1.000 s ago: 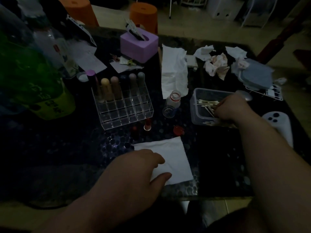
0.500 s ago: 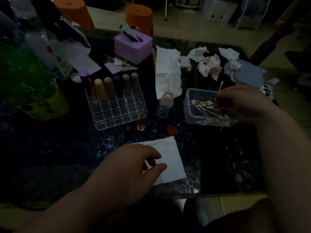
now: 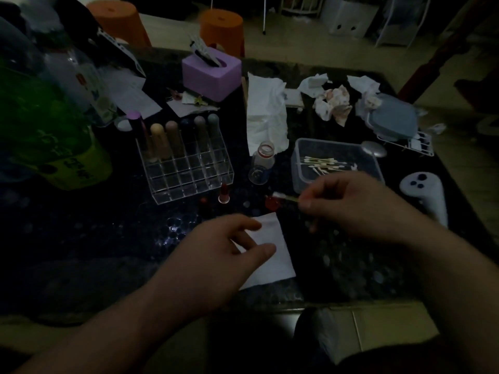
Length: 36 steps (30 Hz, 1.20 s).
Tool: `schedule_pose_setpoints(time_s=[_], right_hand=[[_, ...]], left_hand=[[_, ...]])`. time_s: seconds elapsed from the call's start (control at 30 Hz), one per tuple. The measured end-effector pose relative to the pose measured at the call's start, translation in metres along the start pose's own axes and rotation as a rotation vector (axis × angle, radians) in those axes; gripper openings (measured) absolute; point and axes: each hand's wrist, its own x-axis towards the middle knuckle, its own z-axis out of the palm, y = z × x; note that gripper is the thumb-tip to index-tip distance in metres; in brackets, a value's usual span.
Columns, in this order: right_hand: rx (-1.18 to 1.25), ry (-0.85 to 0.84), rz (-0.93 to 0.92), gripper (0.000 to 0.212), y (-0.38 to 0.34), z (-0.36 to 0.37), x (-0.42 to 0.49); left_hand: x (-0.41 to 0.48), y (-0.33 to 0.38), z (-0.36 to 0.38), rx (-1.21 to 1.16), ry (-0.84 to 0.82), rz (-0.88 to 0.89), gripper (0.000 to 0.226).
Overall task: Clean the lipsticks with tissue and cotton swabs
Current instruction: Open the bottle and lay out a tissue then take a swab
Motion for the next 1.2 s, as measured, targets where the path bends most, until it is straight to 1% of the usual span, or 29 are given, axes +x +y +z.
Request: schedule_pose_setpoints(time_s=[0.07, 0.1, 0.13, 0.23, 0.27, 0.33, 0.47, 0.53, 0.57, 0.63, 0.67, 0.73, 0.8, 0.87, 0.93, 1.03, 1.2], right_hand=[[0.023, -0.083, -0.021, 0.003, -0.002, 0.012, -0.010], [0.049, -0.106, -0.027, 0.003, -0.003, 0.016, -0.014], [0.072, -0.123, -0.034, 0.003, -0.003, 0.018, -0.016], [0.099, -0.172, -0.052, 0.005, 0.000, 0.021, -0.018], [0.108, -0.181, -0.057, 0.006, 0.001, 0.021, -0.018], [0.136, -0.187, -0.072, 0.008, 0.004, 0.021, -0.016], [0.126, -0.156, -0.077, 0.012, 0.013, 0.021, -0.007], [0.145, -0.065, -0.038, 0.013, 0.022, 0.020, 0.003], [0.192, 0.009, 0.001, 0.015, 0.029, 0.021, 0.010], [0.277, 0.179, 0.090, 0.022, 0.040, 0.025, 0.025], [0.265, 0.249, 0.117, 0.023, 0.045, 0.029, 0.031], [0.133, 0.326, 0.138, 0.020, 0.053, 0.036, 0.041], [0.044, 0.356, 0.132, 0.016, 0.056, 0.041, 0.049], [-0.004, 0.362, 0.117, 0.017, 0.059, 0.044, 0.055], [-0.054, 0.355, 0.108, 0.014, 0.060, 0.046, 0.060], [-0.104, 0.346, 0.110, 0.009, 0.062, 0.050, 0.064], [-0.120, 0.333, 0.094, 0.008, 0.061, 0.048, 0.066]], left_hand=[[0.003, 0.005, 0.000, -0.217, -0.020, -0.060, 0.046], [0.004, 0.008, -0.001, -0.280, -0.032, -0.076, 0.046], [0.004, 0.010, -0.001, -0.301, -0.035, -0.074, 0.042], [0.005, 0.013, 0.001, -0.250, -0.016, -0.017, 0.006], [0.006, 0.014, 0.002, -0.244, -0.014, -0.003, 0.004], [0.008, 0.014, 0.004, -0.243, -0.009, -0.001, 0.008], [0.013, 0.012, 0.009, -0.238, 0.018, -0.043, 0.009], [0.013, 0.007, 0.012, -0.119, -0.012, -0.067, 0.028], [0.012, 0.004, 0.013, 0.020, -0.043, -0.050, 0.038], [0.009, -0.004, 0.014, 0.372, -0.085, 0.085, 0.054], [0.007, -0.007, 0.014, 0.504, -0.094, 0.170, 0.057], [0.005, -0.015, 0.017, 0.642, -0.128, 0.257, 0.062], [0.004, -0.021, 0.019, 0.706, -0.160, 0.265, 0.067], [0.003, -0.024, 0.020, 0.749, -0.190, 0.247, 0.074], [0.003, -0.025, 0.019, 0.773, -0.194, 0.231, 0.075], [0.002, -0.027, 0.016, 0.817, -0.216, 0.196, 0.074], [0.000, -0.035, 0.014, 0.850, -0.280, 0.154, 0.084]])
